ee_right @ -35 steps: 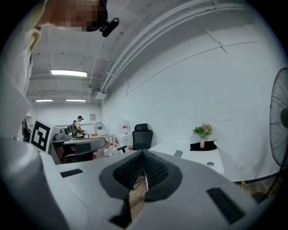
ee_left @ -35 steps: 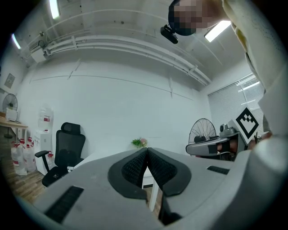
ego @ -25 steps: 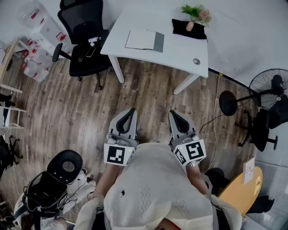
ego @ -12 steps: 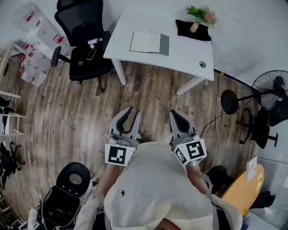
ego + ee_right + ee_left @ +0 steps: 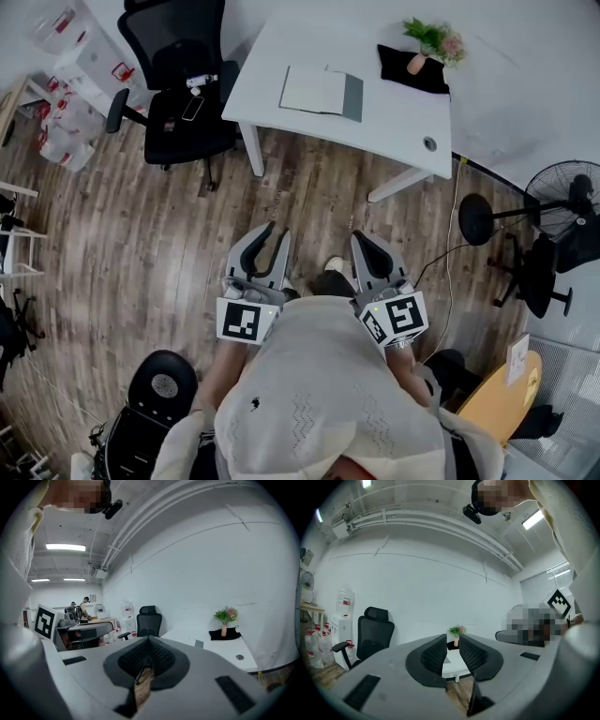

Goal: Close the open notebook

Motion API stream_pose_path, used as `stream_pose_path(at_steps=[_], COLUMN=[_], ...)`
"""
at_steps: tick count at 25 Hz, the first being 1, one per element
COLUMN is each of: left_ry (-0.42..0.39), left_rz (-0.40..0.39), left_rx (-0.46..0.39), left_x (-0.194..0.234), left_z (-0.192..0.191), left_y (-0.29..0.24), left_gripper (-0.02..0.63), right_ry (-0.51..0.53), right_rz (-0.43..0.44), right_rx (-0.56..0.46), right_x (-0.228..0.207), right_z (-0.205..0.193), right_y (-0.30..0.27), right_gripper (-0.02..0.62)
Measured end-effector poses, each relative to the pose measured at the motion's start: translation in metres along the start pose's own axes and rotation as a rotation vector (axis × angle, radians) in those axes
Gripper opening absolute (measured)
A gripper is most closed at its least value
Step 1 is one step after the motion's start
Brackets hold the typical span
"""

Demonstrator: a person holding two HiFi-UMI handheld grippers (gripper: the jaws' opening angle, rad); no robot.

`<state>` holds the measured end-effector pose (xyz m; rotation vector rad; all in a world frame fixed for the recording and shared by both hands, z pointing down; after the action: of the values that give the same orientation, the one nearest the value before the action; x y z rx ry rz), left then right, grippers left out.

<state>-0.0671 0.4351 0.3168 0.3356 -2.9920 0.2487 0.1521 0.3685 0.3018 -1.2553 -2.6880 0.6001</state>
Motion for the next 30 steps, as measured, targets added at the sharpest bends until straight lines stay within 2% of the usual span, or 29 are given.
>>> stream_pose_path(at_steps=[5, 10, 15, 23, 30], left_ry=[0.001, -0.020, -0.049, -0.027, -0.029], left_rz=[0.006, 0.038, 0.079, 0.130, 0.205], left_rx=[0.009, 0.004, 0.021, 0.043, 0.026], left_x=[0.005, 0.006, 0.003, 0.016, 0.006], left_z=[0.001, 0.000, 0.005, 0.017, 0.028], left_y=[-0.018, -0.043, -0.076, -0.130, -0.169], left_gripper=[0.084, 0.084, 0.084, 0.084, 0.084], right_ry=[-0.013, -0.047, 0.004, 0.049, 0.062], right_rz=[0.002, 0.062, 0.101, 0.175, 0.252], right_rx=[0.009, -0.013, -0.001, 0.001, -0.016], right_x=[-0.016, -0.042, -0.075, -0.122, -0.167], right_z=[0.002, 0.004, 0.015, 0.039, 0.055], right_y=[-0.012, -0.032, -0.061, -0.110, -0.132], right_gripper=[0.002, 0.002, 0.002, 0.002, 0.002])
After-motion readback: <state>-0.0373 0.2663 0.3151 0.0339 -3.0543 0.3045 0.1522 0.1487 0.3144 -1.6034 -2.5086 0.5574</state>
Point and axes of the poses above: the fingertips, and each gripper's own axes: y backward along the fingers, x to its left, z out of its top, the point moved 10 cm from there along y, backward along the fingers, and after that the axes turned 9 degrees about x, right-handed, at the moved point
